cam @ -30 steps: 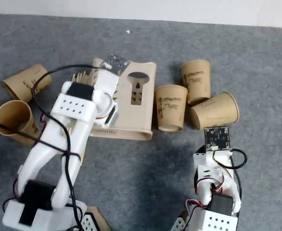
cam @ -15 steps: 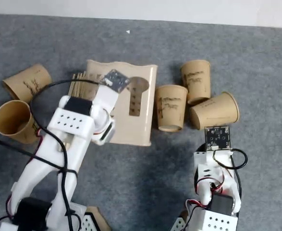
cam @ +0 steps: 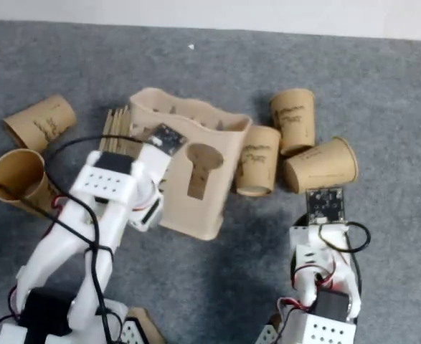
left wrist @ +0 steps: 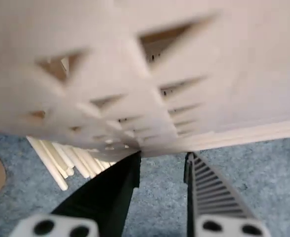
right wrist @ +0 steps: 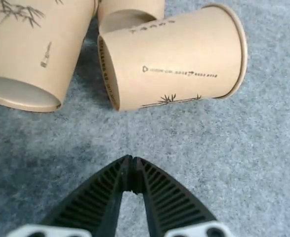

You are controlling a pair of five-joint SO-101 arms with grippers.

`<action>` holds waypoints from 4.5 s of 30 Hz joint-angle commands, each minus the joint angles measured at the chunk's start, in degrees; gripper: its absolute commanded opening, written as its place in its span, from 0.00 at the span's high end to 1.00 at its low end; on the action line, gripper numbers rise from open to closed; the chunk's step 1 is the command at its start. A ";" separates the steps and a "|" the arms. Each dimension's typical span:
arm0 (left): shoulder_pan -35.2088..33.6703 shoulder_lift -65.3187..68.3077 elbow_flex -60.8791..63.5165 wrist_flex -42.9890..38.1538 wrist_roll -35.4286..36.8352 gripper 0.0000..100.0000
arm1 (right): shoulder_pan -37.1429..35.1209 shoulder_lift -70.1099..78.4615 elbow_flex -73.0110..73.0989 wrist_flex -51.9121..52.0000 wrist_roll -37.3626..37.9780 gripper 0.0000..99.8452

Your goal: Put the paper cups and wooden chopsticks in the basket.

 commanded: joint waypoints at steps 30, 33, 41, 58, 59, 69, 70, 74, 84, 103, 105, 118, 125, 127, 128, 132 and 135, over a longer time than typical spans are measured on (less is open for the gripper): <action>-9.19 -66.68 29.93 -29.36 8.79 0.75 | 0.40 -0.40 6.81 -1.27 -1.58 0.99; -7.96 -53.32 22.81 -29.89 11.25 0.74 | 0.40 -0.40 6.81 -1.27 -1.93 0.99; -5.49 -27.12 5.76 -29.98 14.95 0.74 | 0.40 -0.40 6.90 -1.27 -1.93 0.99; -4.97 -15.78 6.90 -37.71 14.59 0.74 | 0.40 -0.40 6.90 -1.27 -1.93 0.99; -5.05 -16.31 7.69 -37.63 14.51 0.74 | 0.40 -0.40 6.90 -1.27 -1.93 0.99; -7.52 -33.89 15.25 -18.37 7.12 0.74 | 0.40 -0.40 6.90 -1.36 -2.02 0.99; -8.13 -36.00 15.87 -16.44 6.33 0.74 | 0.40 -0.40 6.90 -1.36 -2.02 0.99; -9.98 -41.54 20.09 -12.48 3.34 0.74 | 0.40 -0.40 6.90 -1.36 -2.02 0.99; -14.90 -43.56 31.34 -15.21 -7.47 0.77 | 0.40 -0.40 6.90 -1.36 -2.02 0.99; -17.36 -65.01 17.98 -9.58 -9.58 0.78 | 0.40 -0.40 6.90 -1.36 -1.93 0.99; -17.36 -69.32 13.49 -8.26 -7.74 0.78 | 0.40 -0.40 6.90 -1.36 -1.93 0.99; -26.51 -26.95 -28.26 -8.35 5.01 0.75 | 0.40 -0.40 6.90 -1.36 -1.93 0.99; -29.76 8.75 -71.78 -1.67 9.05 0.75 | 0.40 -0.40 6.90 -1.36 -1.93 0.99; -28.62 18.33 -81.98 1.93 9.05 0.75 | 0.40 -0.40 6.90 -1.36 -1.93 0.99; -28.09 22.90 -86.37 3.69 9.05 0.75 | 0.40 -0.40 6.90 -1.36 -1.93 0.99; -26.59 38.81 -102.37 10.64 9.05 0.75 | 0.40 -0.40 6.90 -1.36 -1.93 0.99; -24.31 47.34 -112.75 19.60 8.70 0.75 | 0.40 -0.40 6.90 -1.36 -1.93 0.99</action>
